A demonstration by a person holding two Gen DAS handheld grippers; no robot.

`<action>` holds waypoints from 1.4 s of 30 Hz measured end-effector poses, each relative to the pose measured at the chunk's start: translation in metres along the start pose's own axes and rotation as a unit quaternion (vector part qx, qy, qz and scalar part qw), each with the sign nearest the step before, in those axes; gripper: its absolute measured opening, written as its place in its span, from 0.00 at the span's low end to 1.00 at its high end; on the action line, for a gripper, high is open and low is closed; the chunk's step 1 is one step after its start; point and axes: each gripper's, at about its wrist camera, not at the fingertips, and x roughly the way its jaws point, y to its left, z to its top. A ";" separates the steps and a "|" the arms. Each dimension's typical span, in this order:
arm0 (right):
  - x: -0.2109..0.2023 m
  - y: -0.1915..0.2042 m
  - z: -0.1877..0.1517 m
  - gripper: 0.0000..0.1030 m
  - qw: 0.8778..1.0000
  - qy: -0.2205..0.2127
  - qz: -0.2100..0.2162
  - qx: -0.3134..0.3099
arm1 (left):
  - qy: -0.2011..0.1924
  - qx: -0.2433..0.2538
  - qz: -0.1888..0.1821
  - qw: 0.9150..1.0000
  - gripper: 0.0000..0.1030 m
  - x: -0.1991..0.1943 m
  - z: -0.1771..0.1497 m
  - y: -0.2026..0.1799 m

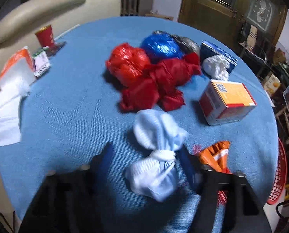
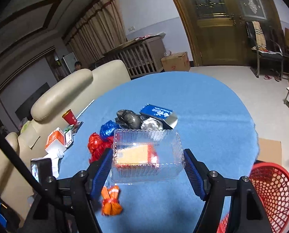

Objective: Collect trash
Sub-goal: 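Grasp the white-blue face mask with the left tool while the right tool grasps the clear plastic container, then carry the mask and clear container over the red wastebasket and release both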

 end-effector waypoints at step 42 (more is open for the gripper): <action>-0.050 -0.042 -0.061 0.73 0.998 0.018 -0.060 0.013 | -0.059 0.053 -0.040 0.996 0.26 -0.084 0.000 -0.072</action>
